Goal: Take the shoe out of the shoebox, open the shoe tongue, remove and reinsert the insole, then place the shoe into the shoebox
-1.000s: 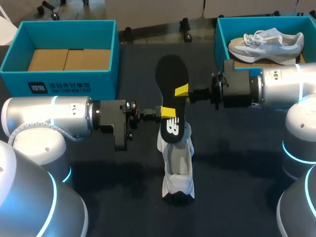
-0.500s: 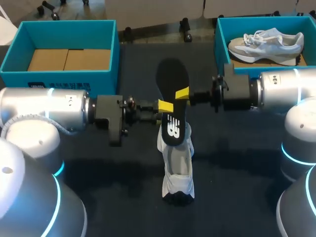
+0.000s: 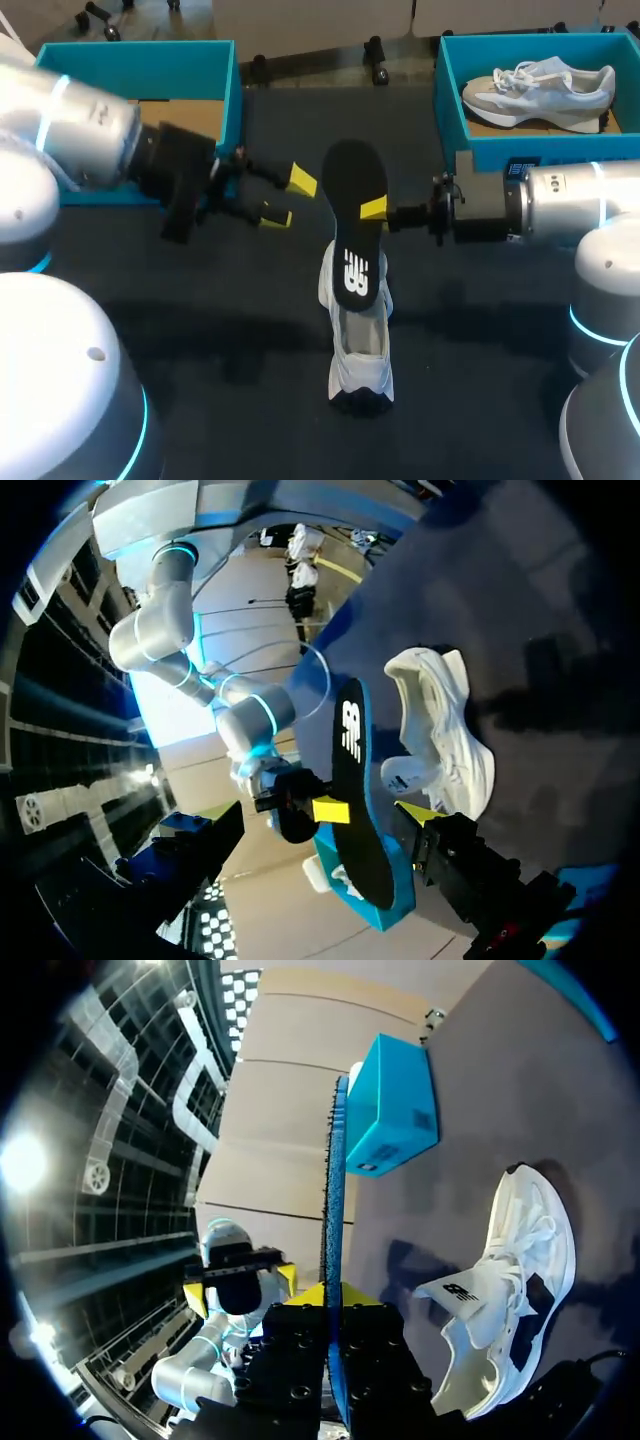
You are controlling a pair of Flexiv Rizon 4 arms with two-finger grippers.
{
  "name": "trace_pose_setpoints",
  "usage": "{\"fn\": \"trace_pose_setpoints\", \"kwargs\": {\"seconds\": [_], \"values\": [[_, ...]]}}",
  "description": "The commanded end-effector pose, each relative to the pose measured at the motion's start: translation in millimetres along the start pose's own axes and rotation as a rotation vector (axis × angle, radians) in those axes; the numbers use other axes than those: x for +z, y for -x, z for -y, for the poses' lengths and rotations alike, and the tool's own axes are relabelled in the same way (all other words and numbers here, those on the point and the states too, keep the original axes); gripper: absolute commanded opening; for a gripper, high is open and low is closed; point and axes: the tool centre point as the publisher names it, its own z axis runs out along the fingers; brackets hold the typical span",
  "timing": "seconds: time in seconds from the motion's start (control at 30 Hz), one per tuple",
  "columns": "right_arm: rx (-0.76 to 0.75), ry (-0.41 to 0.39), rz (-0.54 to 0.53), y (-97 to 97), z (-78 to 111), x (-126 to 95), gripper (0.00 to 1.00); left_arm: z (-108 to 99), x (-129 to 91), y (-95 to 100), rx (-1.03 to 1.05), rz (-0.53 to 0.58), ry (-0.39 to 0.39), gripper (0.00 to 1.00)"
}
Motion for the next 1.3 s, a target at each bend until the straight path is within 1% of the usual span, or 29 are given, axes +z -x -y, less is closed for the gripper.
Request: {"fn": "trace_pose_setpoints", "kwargs": {"seconds": [0.03,0.37,0.4,0.43,0.47,0.53,0.57,0.6,0.67,0.7,0.73,0.77,0.8,0.97,1.0,1.07,1.1,1.17,1.2,1.27,1.3], "values": [[0.0,0.001,0.005,-0.8,-0.6,4.4,0.0,-2.3,-15.9,6.8,-0.004,-0.149,-0.086,1.0],[0.0,0.001,0.005,-0.8,-0.6,4.4,0.0,-2.3,-15.9,6.8,-0.004,-0.149,-0.086,1.0],[0.0,0.001,0.005,-0.8,-0.6,4.4,0.0,-5.5,-14.0,8.3,-0.024,-0.175,-0.09,1.0],[0.0,0.001,0.005,-0.8,-0.6,4.4,0.0,-14.2,-13.0,11.3,-0.041,-0.211,-0.085,1.0],[0.0,0.001,0.005,-0.8,-0.6,4.4,0.0,-19.8,-15.0,14.8,-0.042,-0.219,-0.088,1.0],[0.0,0.001,0.005,-0.8,-0.6,4.4,0.0,-34.3,-16.8,18.2,-0.078,-0.268,-0.092,1.0],[0.0,0.001,0.005,-0.8,-0.6,4.4,0.0,-42.0,-19.3,22.2,-0.064,-0.302,-0.099,1.0],[0.0,0.001,0.005,-0.8,-0.6,4.4,0.0,-48.5,-19.5,24.2,-0.075,-0.36,-0.093,1.0],[0.0,0.001,0.005,-0.8,-0.6,4.4,0.0,-56.6,-20.4,28.0,-0.064,-0.395,-0.102,1.0],[0.0,0.001,0.005,-0.8,-0.6,4.4,0.0,-64.0,-20.7,30.5,-0.083,-0.447,-0.102,1.0],[0.0,0.001,0.005,-0.8,-0.6,4.4,0.0,-69.9,-19.6,31.0,-0.104,-0.482,-0.118,1.0],[0.0,0.001,0.005,-0.8,-0.6,4.4,0.0,-74.7,-18.5,31.5,-0.108,-0.518,-0.112,1.0],[0.0,0.001,0.005,-0.8,-0.6,4.4,0.0,-78.2,-17.1,32.3,-0.11,-0.557,-0.128,1.0],[0.0,0.001,0.005,-0.8,-0.6,4.4,0.0,-90.3,-7.1,32.8,-0.138,-0.697,-0.178,1.0],[0.0,0.001,0.005,-0.8,-0.6,4.4,0.0,-92.5,-3.4,32.3,-0.138,-0.726,-0.204,1.0],[0.0,0.001,0.005,-0.8,-0.6,4.4,0.0,-93.7,3.6,32.7,-0.125,-0.799,-0.222,1.0],[0.0,0.001,0.005,-0.8,-0.6,4.4,0.0,-93.6,7.1,33.4,-0.119,-0.821,-0.252,1.0],[0.0,0.001,0.005,-0.8,-0.6,4.4,0.0,-93.7,13.7,33.8,-0.115,-0.888,-0.277,1.0],[0.0,0.001,0.005,-0.8,-0.6,4.4,0.0,-94.3,16.6,33.9,-0.12,-0.903,-0.305,1.0],[0.0,0.001,0.005,-0.8,-0.6,4.4,0.0,-95.8,22.4,32.6,-0.122,-0.97,-0.319,1.0],[0.0,0.001,0.005,-0.8,-0.6,4.4,0.0,-95.1,24.2,33.5,-0.132,-0.982,-0.333,1.0]]}}
